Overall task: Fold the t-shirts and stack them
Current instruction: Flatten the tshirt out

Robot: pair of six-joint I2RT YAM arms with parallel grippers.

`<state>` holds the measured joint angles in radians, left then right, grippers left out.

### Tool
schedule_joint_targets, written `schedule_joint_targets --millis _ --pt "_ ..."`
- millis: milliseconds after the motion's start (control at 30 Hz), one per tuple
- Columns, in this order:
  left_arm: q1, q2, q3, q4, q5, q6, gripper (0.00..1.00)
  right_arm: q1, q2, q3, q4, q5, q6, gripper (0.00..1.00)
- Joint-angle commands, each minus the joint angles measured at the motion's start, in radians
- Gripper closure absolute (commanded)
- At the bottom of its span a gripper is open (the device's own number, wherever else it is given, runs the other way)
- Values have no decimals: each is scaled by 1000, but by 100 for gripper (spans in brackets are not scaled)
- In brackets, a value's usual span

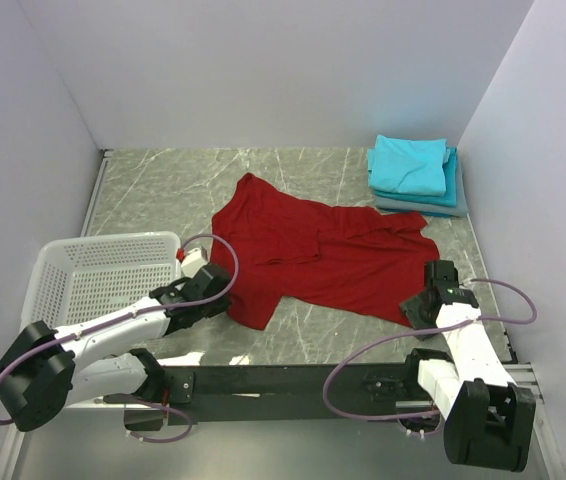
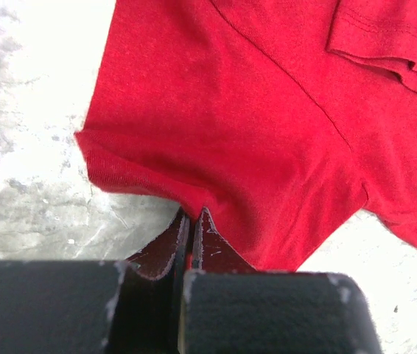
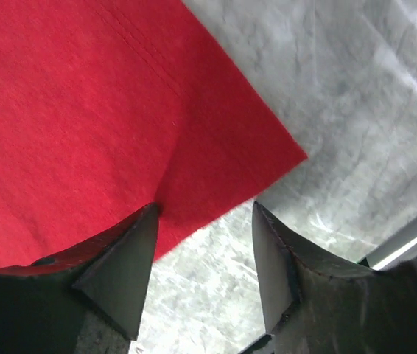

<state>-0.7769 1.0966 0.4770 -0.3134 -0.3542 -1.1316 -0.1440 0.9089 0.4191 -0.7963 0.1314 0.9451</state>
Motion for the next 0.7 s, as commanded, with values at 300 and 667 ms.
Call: schedule_joint_targets --millis 300,667 --pt "48 31 41 23 -9 64 100 -5 133 21 160 122 11 41" --pt "73 0 84 24 -52 96 100 -6 75 59 161 106 -57 100"
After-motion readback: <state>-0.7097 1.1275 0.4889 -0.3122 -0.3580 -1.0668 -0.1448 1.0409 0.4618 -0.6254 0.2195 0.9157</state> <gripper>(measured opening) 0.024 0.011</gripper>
